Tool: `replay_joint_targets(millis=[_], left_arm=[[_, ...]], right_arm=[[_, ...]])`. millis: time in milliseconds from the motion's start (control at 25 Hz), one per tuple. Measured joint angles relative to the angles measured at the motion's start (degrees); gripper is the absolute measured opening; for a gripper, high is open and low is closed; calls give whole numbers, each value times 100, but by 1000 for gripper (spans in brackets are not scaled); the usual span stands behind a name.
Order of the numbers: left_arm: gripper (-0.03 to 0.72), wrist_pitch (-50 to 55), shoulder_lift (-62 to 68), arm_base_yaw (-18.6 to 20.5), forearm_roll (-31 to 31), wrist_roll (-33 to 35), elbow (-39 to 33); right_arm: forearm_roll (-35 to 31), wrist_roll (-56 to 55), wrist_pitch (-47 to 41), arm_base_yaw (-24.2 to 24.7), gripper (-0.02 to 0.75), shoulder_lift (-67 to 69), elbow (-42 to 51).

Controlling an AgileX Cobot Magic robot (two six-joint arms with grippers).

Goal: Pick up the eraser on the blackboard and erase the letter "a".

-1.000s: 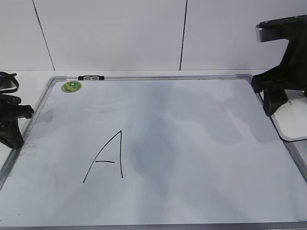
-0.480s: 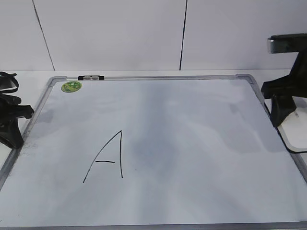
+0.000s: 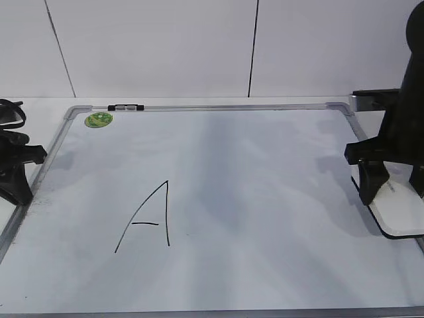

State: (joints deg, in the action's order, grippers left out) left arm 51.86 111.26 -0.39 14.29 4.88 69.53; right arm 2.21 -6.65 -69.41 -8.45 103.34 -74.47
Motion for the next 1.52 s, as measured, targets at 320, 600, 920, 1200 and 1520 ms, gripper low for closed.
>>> replay_joint_targets(millis=[320,600,920,1200,1520], left_arm=[[17,0,0,0,0,0,8],[17,0,0,0,0,0,8],[17,0,0,0,0,0,8],[17,0,0,0,0,0,8],[18,9,0,0,0,0,8]], right_arm=[[-221,169,0,290,531,111,0],[-332,259,22,290,531,344,0],[-221,273,116,290,531,344,-10],[-190,284,265,290,531,344,-10],[-190,284,447,290,531,344,-10]])
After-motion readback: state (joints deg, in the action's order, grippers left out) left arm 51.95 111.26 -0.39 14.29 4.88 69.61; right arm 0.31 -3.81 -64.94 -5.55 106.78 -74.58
